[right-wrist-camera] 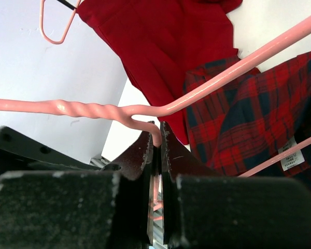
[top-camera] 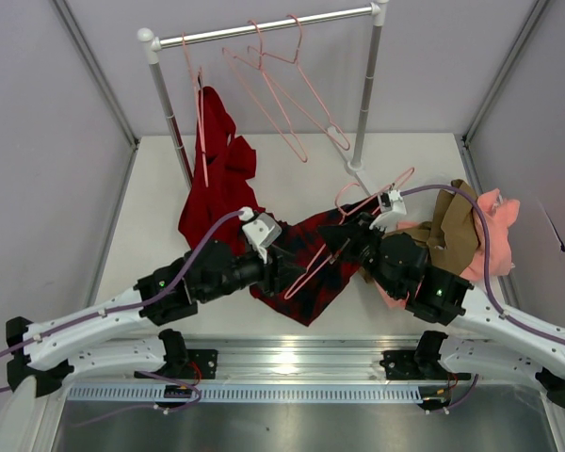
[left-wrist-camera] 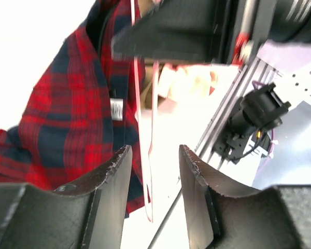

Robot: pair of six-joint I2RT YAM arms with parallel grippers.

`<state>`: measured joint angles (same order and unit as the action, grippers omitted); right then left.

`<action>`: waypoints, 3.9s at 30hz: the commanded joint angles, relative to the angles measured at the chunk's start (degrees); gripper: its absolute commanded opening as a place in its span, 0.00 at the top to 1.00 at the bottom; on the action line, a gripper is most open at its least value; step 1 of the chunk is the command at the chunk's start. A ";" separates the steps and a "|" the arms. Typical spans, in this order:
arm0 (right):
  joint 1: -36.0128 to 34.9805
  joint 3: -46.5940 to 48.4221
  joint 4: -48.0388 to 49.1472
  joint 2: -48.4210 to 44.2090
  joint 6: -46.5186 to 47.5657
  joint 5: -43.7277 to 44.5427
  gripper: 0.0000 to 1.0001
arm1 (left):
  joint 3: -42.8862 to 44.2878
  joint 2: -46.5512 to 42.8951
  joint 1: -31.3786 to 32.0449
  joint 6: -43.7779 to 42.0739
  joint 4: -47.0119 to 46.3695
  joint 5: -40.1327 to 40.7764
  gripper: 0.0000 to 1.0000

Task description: Place the skirt on the hanger

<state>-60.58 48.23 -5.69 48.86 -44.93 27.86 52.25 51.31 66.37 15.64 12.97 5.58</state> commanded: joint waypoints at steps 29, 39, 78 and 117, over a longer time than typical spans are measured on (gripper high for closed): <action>-3.67 -1.91 1.30 2.11 3.00 0.88 0.56 | -2.94 6.78 0.25 3.70 -4.01 -0.40 1.00; -6.57 -6.39 2.09 0.98 0.02 2.46 0.57 | -2.68 6.87 0.08 3.52 -5.15 1.62 1.00; 0.20 -8.68 4.99 1.68 2.47 5.81 1.00 | -24.57 -5.09 2.27 29.80 -7.87 6.27 0.56; 1.43 -12.98 -1.51 -6.23 -2.09 7.91 1.00 | -17.00 21.56 9.92 35.69 -11.65 37.04 0.88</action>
<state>-59.96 35.86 -7.92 44.64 -47.09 31.48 36.64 75.42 76.38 49.32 4.73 39.03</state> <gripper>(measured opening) 0.044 0.151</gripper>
